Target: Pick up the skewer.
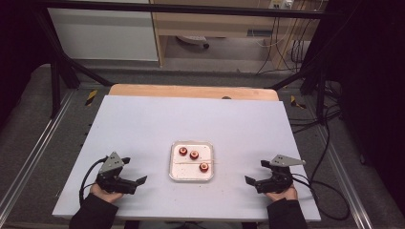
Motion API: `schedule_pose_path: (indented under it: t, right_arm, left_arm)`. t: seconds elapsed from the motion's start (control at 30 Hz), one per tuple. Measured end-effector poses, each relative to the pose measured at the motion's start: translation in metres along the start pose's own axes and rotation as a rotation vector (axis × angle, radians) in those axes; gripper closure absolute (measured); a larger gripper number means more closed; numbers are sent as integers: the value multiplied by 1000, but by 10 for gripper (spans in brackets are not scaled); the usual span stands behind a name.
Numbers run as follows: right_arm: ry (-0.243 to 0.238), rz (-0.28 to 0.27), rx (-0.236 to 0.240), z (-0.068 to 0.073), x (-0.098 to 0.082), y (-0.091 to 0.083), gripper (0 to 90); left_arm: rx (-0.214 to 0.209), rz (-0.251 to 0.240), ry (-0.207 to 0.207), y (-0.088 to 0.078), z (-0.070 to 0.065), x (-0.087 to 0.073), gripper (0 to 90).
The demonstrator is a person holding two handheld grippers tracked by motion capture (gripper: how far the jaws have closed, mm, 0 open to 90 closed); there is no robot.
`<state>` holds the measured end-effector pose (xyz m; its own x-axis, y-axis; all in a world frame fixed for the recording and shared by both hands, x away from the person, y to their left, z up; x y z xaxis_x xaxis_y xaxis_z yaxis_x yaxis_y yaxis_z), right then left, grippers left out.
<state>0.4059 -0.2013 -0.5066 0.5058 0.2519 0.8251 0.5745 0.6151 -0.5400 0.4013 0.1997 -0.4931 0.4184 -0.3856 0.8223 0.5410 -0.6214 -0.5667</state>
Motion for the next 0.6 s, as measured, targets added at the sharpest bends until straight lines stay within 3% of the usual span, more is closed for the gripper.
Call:
schedule_pose_path:
  t: [0.2, 0.4, 0.6]
  right_arm:
    - [-3, 3, -1, 0, 0, 0, 12]
    - [-2, 4, 1, 0, -1, 1, 12]
    - [-1, 7, 3, 1, -1, 1, 12]
  left_arm:
    - [-27, -14, 7, 3, -10, 14, 107]
    - [-33, 27, 61, 18, -22, 24, 173]
    - [-52, 55, 83, 37, -34, 36, 346]
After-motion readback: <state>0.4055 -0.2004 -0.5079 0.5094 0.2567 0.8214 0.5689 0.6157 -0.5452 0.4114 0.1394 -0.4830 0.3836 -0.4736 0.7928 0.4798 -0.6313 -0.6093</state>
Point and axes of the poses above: each handheld gripper's, and its own axes: y roughly forward along the jaws, x roughly out of its top, z roughly to its left, the point moved 10 cm from there along y, roughly forward along the jaws, and after that the axes turned 2 degrees about -x, right-handed, at the moved point
